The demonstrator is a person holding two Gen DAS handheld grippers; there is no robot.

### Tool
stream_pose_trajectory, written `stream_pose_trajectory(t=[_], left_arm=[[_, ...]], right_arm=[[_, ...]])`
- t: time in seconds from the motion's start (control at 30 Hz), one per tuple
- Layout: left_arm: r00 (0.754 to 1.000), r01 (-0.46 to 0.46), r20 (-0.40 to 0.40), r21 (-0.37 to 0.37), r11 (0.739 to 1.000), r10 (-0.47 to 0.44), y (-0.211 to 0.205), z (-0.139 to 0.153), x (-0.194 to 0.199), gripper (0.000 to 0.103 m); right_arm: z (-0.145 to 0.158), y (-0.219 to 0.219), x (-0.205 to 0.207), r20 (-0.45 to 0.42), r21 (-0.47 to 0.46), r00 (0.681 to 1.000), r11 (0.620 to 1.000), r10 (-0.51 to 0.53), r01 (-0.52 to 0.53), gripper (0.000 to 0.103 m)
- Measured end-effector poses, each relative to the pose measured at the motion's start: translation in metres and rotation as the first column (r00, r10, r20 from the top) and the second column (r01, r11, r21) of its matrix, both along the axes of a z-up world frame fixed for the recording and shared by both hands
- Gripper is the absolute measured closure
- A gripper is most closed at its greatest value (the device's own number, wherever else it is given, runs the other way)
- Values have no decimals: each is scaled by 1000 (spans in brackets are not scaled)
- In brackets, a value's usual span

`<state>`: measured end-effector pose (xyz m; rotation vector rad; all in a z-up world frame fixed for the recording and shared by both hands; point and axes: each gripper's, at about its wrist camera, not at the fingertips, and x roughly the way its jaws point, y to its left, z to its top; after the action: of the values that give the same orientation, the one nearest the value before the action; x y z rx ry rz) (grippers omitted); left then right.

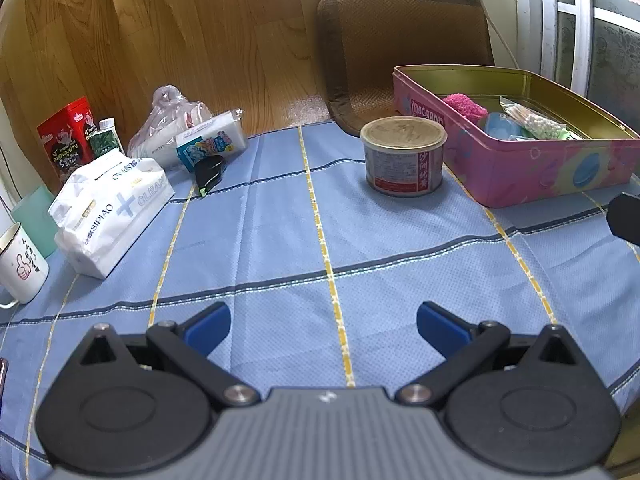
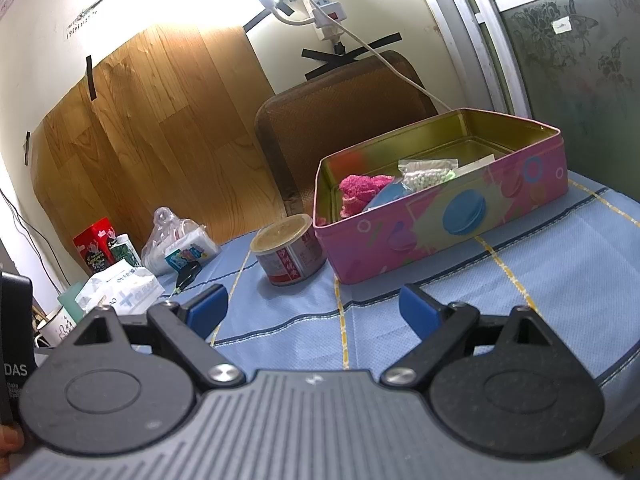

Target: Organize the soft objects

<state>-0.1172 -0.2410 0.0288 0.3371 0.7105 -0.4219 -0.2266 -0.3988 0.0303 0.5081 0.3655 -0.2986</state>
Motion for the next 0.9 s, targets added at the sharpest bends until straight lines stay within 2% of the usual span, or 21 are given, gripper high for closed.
stream_pose_trajectory(t=[0.57, 0.9], left_arm=[[1000, 0, -21, -6, 1000, 0, 0, -3, 4, 0], [998, 59, -23, -75, 995, -61, 0, 1, 7, 0]], right_arm=[[-2, 3, 2, -9, -3, 1000, 1000, 0, 0, 9], [-2, 4, 5, -13, -13, 1000, 1000, 11, -11, 9]])
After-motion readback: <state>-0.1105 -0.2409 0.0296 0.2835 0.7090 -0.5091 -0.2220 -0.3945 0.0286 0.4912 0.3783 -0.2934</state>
